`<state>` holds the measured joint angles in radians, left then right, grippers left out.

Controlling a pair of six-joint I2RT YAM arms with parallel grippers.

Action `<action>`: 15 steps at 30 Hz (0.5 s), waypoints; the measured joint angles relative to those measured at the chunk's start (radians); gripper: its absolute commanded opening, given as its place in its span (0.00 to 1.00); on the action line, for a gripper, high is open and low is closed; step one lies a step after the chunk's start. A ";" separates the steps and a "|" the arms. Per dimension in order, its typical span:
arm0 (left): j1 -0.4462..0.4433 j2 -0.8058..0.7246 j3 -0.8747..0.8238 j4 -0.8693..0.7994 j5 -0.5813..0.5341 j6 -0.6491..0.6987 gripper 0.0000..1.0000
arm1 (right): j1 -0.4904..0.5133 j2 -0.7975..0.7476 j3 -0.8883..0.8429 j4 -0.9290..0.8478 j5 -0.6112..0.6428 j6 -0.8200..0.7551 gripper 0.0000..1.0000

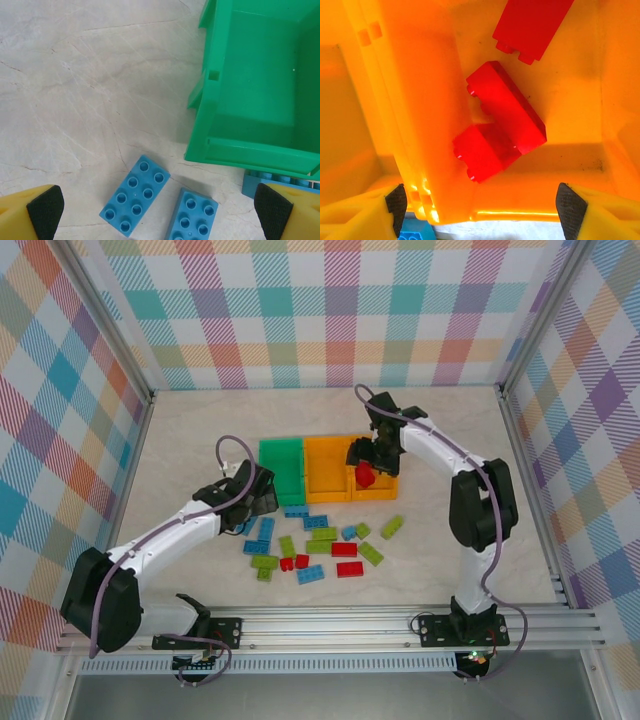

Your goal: Sort the legos into containers by color

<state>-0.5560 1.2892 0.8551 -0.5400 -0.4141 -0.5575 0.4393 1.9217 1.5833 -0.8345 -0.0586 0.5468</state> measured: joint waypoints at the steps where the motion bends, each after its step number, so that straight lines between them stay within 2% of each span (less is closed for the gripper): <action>1: 0.000 0.000 -0.001 -0.001 0.000 0.000 1.00 | 0.003 -0.034 -0.037 0.006 0.009 -0.007 0.81; 8: 0.000 0.000 -0.002 0.000 0.000 -0.003 1.00 | 0.019 -0.279 -0.293 -0.035 0.051 0.018 0.77; 15: 0.000 0.000 -0.002 0.000 0.000 -0.003 1.00 | 0.019 -0.311 -0.472 -0.049 0.031 0.117 0.75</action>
<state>-0.5560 1.2888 0.8532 -0.5400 -0.4137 -0.5610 0.4580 1.6108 1.1114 -0.8837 -0.0280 0.6636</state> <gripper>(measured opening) 0.999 0.754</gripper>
